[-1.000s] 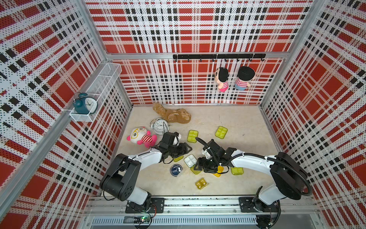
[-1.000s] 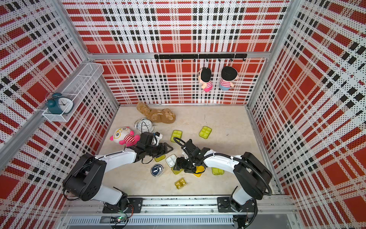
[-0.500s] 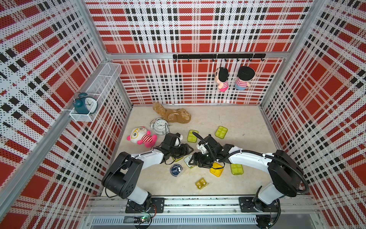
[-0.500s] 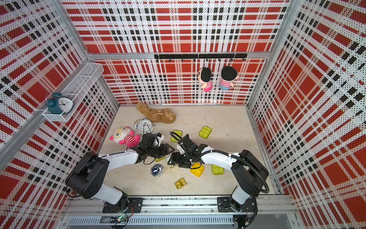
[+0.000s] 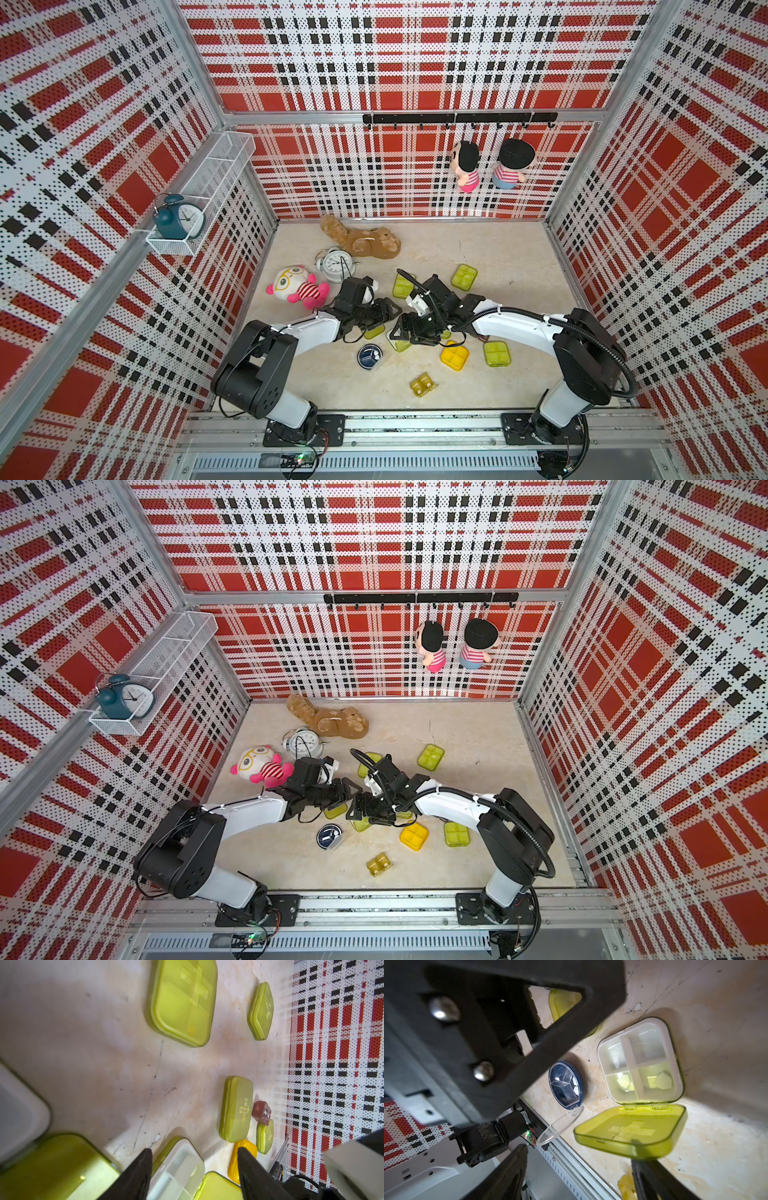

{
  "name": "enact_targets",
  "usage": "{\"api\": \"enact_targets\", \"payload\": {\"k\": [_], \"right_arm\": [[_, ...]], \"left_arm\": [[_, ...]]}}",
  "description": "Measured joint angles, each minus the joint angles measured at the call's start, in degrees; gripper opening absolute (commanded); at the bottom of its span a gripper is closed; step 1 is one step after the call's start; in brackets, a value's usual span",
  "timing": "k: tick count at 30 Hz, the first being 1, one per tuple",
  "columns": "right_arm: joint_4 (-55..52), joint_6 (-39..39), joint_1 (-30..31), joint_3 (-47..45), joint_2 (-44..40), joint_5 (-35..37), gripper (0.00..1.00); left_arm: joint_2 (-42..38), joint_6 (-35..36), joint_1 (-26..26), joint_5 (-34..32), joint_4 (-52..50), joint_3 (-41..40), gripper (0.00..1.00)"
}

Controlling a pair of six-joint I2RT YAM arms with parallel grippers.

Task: Close pillboxes
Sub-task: Close the lid on the pillbox.

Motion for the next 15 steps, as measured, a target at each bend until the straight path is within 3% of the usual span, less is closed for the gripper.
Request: {"api": "enact_targets", "payload": {"k": [15], "right_arm": [[-0.35,-2.49,-1.31,4.63,5.29,-1.7,0.81]], "left_arm": [[-10.29,0.24,6.97,-0.37,-3.78,-0.52,0.68]]}}
